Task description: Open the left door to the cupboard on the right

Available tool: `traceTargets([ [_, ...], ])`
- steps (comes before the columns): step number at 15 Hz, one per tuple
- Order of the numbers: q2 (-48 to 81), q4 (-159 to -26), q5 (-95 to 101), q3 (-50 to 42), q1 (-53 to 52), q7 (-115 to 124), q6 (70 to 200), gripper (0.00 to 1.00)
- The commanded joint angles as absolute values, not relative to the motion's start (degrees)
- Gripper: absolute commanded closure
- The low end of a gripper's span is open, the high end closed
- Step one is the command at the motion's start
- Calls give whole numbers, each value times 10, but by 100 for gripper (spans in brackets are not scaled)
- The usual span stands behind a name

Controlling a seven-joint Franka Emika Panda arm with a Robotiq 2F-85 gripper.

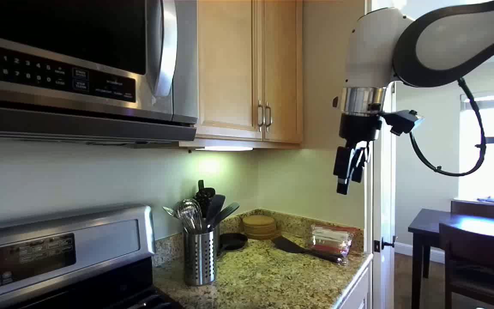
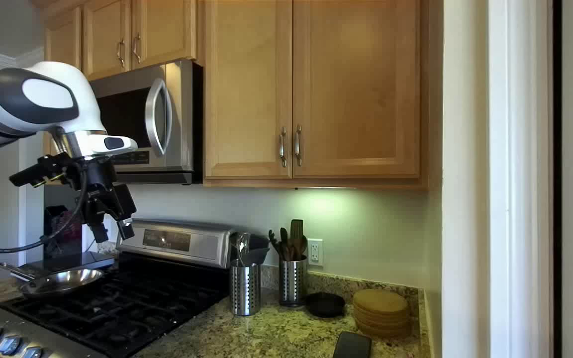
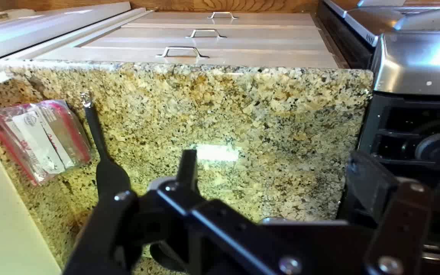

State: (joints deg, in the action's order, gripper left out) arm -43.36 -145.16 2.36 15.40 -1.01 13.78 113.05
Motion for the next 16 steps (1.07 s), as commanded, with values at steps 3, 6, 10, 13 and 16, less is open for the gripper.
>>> traceTargets([
  [3,-431,-1450,32,145,-22,145,1128,0],
  [6,-431,-1450,32,145,-22,145,1128,0],
  [10,-431,-1450,32,145,-22,145,1128,0],
  [13,-414,-1446,23,132,-18,142,1130,0],
  [16,-376,-1436,33,112,-10,122,1143,0],
])
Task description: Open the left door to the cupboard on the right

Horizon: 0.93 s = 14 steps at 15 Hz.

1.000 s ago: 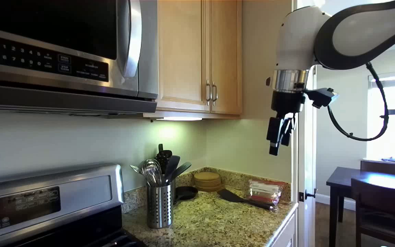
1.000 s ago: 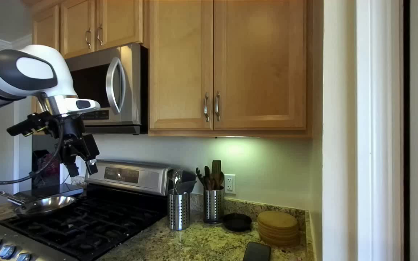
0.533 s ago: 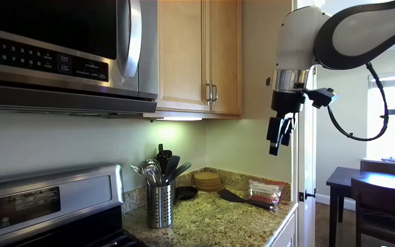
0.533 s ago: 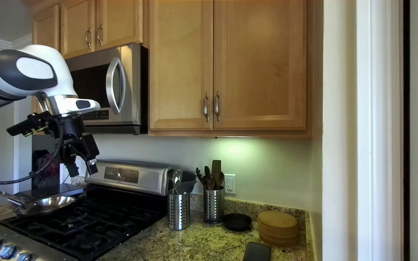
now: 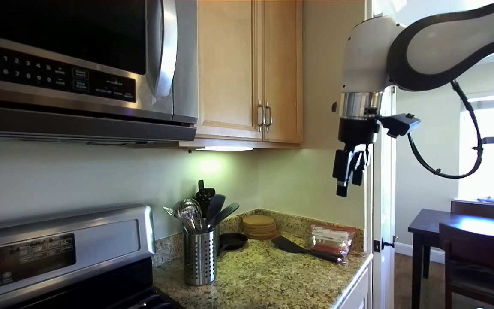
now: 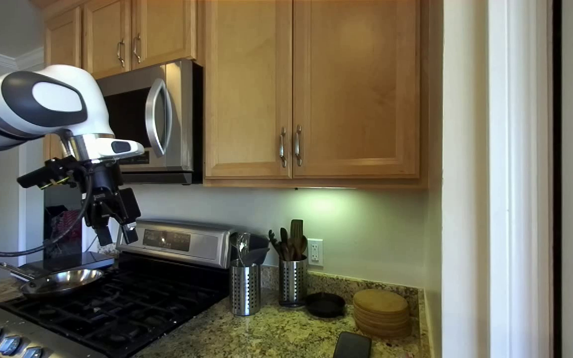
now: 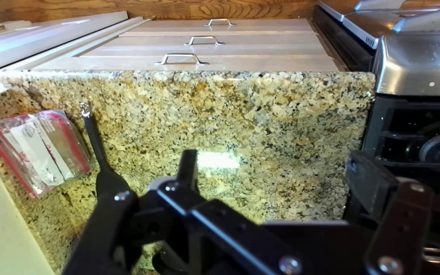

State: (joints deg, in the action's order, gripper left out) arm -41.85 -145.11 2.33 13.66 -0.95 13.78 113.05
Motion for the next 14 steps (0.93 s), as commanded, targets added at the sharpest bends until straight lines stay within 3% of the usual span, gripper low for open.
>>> traceTargets([
  [1,-363,-1431,28,100,-14,107,1146,0],
  [9,-229,-1328,66,65,7,94,1184,0],
  [14,-212,-1279,76,54,17,113,1239,0],
])
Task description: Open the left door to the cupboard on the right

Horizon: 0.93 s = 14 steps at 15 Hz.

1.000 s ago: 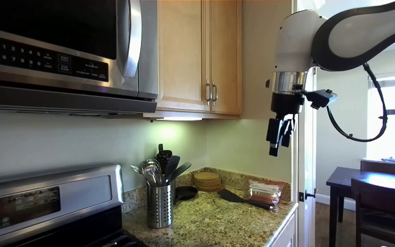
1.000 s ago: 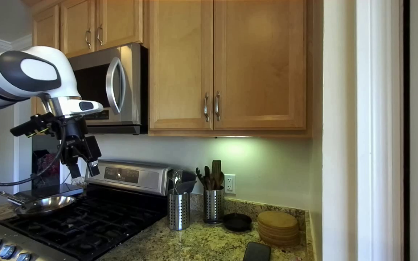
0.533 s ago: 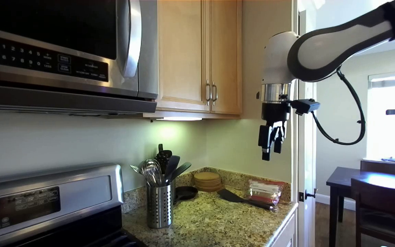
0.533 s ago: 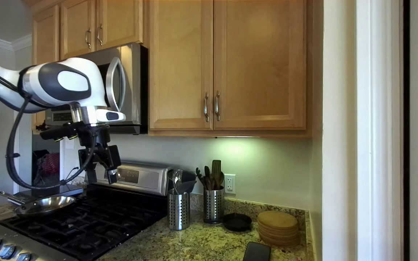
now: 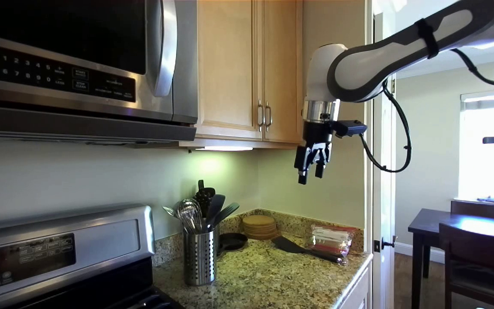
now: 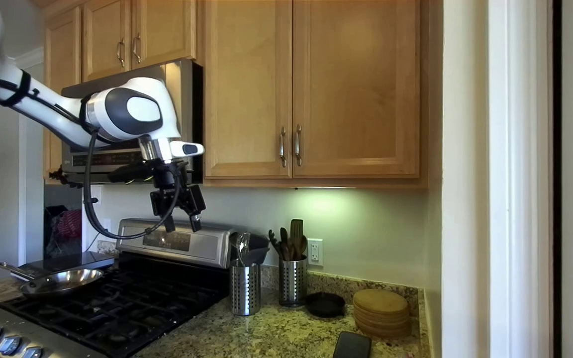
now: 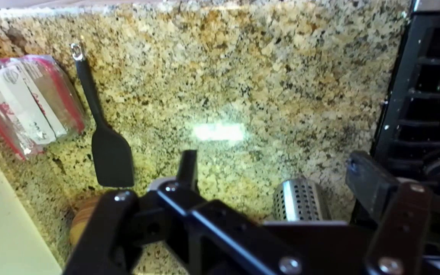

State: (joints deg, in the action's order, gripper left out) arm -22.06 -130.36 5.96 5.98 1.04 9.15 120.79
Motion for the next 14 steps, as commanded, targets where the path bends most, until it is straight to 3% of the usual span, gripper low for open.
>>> traceTargets([
  [1,-210,-1271,77,53,19,118,1246,0],
  [14,-191,-1247,73,52,26,139,1264,0],
])
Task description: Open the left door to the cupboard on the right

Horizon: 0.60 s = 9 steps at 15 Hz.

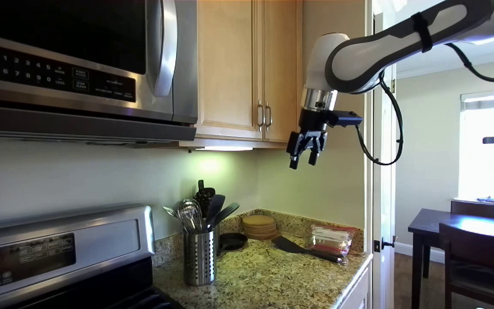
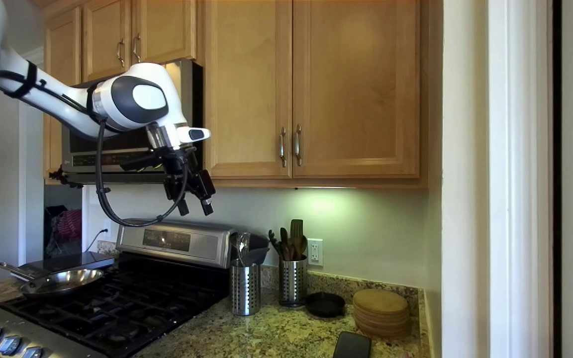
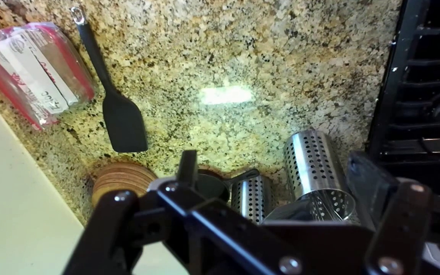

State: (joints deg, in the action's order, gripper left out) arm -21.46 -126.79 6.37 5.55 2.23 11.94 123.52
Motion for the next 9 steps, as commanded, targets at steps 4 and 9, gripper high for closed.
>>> traceTargets([
  [4,-143,-1204,75,46,35,158,1337,0],
  [9,-88,-1143,136,40,58,187,1415,0],
])
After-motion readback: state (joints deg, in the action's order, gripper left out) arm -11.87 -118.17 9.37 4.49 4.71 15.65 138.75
